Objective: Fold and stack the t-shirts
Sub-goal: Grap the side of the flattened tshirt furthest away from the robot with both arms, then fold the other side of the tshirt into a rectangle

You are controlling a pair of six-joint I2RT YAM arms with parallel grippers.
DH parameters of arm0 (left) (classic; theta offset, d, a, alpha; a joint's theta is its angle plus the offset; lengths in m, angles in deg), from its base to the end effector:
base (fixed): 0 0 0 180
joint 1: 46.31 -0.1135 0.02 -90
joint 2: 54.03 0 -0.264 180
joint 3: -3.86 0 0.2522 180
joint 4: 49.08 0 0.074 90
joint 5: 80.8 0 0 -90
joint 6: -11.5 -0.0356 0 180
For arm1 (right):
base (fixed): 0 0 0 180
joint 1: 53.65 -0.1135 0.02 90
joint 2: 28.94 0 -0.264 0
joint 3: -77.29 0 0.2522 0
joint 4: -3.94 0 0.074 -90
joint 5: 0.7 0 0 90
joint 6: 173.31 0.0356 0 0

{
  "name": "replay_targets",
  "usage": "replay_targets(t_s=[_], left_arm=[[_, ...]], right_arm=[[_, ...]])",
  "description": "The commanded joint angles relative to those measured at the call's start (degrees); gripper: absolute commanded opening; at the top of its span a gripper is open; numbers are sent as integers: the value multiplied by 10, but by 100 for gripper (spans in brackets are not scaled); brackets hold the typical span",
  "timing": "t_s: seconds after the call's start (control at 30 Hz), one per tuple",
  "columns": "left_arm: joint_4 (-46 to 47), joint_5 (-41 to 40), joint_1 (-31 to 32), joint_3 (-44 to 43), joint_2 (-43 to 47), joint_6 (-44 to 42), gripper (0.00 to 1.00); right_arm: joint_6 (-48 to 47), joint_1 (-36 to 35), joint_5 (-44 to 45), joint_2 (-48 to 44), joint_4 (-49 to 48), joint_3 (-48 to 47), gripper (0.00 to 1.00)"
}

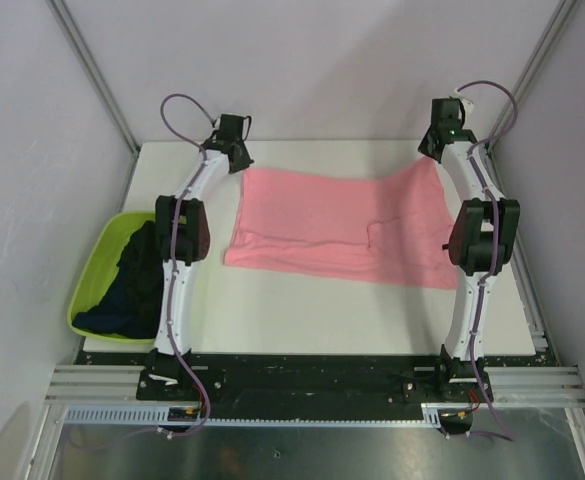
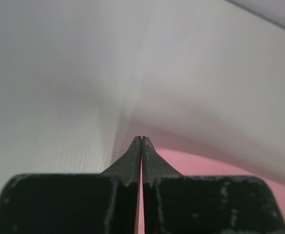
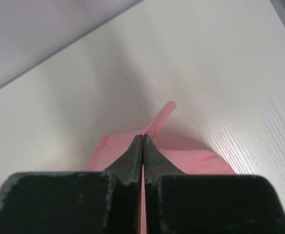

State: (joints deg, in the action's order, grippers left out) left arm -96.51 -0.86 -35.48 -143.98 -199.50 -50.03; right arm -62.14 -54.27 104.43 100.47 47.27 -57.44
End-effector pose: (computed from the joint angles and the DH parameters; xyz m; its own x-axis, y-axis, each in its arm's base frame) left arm 0.5576 -0.1003 0.1964 -0.6416 -0.3551 -0.6799 -0.2753 0.9339 -0.2280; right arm 0.5242 -0.0036 0.2741 -0.5037 0.3432 -0.7928 0.4044 0.9046 0.1347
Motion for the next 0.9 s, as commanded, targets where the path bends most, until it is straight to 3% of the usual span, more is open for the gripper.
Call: replay_targets(t_s=[0.0,0.47,0.87], left_arm=[[8,-4,-5,48,70,-8,0],[45,-4,-2,304,230,4,0],[53,2,-2,392,295,1,0]], right_arm=[[28,2,26,-80,-3,72,0],[85,-27,55,-253,-4,355,0],[105,-35,97,-298,56,390,0]])
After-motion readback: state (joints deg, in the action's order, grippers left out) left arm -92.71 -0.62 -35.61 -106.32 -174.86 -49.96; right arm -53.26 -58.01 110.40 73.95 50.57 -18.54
